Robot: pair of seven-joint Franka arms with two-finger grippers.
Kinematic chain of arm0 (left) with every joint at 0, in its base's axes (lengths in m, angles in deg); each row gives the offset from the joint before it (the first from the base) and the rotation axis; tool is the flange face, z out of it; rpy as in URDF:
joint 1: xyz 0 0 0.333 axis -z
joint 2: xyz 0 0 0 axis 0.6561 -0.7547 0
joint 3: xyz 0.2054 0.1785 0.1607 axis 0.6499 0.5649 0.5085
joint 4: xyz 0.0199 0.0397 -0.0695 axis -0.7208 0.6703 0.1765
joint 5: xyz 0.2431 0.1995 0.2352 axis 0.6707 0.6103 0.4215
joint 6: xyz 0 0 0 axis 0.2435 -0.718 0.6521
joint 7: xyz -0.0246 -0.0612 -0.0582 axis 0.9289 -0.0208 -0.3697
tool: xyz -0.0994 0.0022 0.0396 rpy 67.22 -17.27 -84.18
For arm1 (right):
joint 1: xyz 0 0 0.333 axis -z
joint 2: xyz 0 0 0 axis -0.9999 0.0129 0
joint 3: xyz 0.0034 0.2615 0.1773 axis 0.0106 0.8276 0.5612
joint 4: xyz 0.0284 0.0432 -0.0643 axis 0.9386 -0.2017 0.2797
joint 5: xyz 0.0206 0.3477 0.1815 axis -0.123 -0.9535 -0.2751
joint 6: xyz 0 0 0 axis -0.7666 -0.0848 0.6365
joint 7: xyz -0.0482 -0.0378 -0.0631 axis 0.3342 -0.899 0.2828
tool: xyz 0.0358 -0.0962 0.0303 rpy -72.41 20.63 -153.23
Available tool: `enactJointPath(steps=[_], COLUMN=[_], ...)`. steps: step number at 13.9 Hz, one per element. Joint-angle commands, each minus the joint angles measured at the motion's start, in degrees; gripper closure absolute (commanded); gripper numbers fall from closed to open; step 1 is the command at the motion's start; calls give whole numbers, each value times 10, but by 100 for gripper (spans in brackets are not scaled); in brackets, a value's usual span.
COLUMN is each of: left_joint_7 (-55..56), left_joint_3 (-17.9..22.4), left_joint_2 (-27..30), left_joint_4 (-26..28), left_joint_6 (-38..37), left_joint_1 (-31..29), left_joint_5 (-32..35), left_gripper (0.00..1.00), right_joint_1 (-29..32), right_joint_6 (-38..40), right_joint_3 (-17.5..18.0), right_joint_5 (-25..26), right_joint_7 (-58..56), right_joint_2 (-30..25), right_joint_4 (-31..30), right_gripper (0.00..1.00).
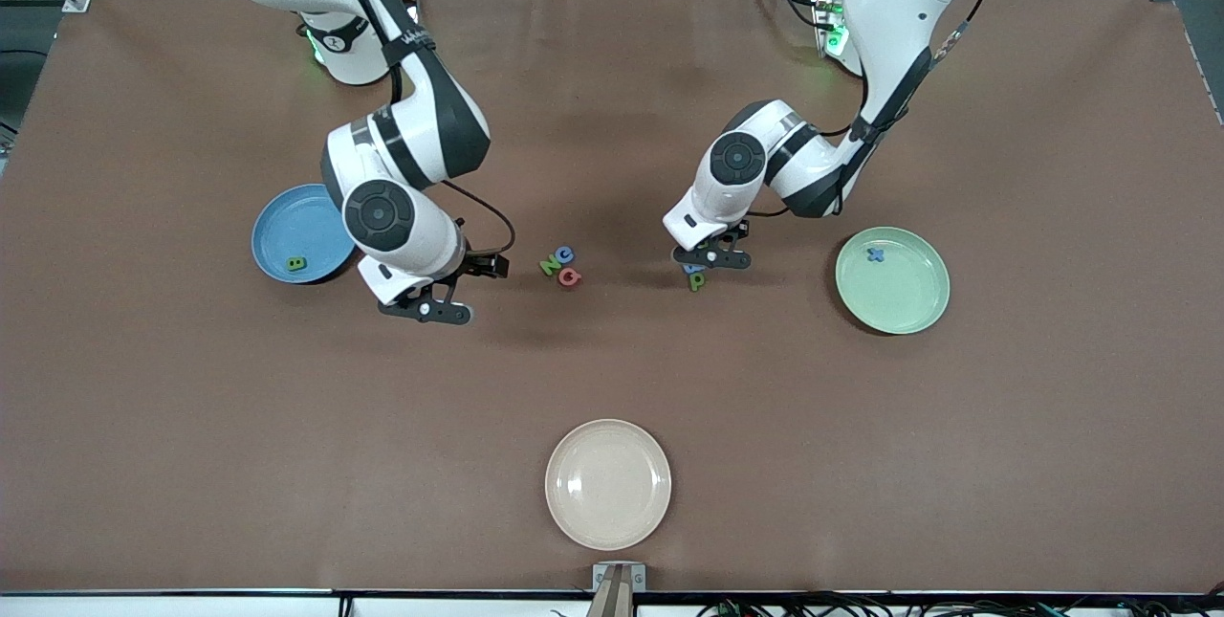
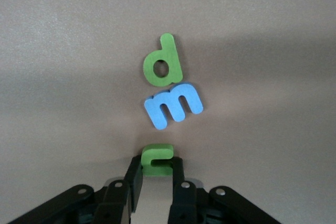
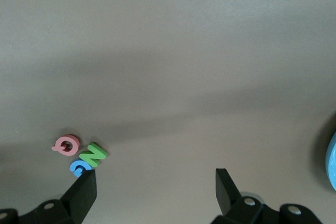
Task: Sort uppercase to blue plate, lowercase to green plate
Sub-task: 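Release the B on the blue plate, then reach both grippers to letters, then carry the green n to the green plate while the right gripper grasps N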
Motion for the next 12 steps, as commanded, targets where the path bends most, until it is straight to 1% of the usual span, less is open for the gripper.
enactJointPath(steps=[1,2,4,5,6,7,8,9,10,12], left_joint_7=[9,4,-25,-50,-77,-101,-125,-150,-181,-247], left_joint_3=[0,0,-2,-3,-3,-5,-8,-8,-8,-8], left_joint_2=[4,14,46,65,80,92,103,114,129,150], left_joint_4=[-3,0,9,11,22,35,50,63,79,104], left_joint_6=[-6,-9,-42,-72,-87,-88,-89,-89,-89,-86], left_joint_1=[-8,-9,-29,-40,-53,-67,-84,-101,-120,-170], left_joint_5=[19,20,20,20,20,20,20,20,20,20], left_gripper=[96,96,96,96,96,96,96,96,96,96], right_joint_1=[12,14,13,11,4,-8,-26,-32,-34,-63], right_joint_6=[1,1,3,4,1,-3,-17,-53,-82,-130], right_joint_3=[-3,-3,-4,-4,-3,-3,-3,-3,-1,-1], right_joint_5=[12,13,15,14,14,14,14,13,11,8], right_joint_7=[3,4,11,30,99,163,224,273,295,364], right_joint_2=[15,15,15,15,15,15,16,16,16,16], right_joint_4=[11,10,10,9,6,0,-7,-32,-53,-82], right_gripper=[0,0,2,7,7,3,4,4,4,8])
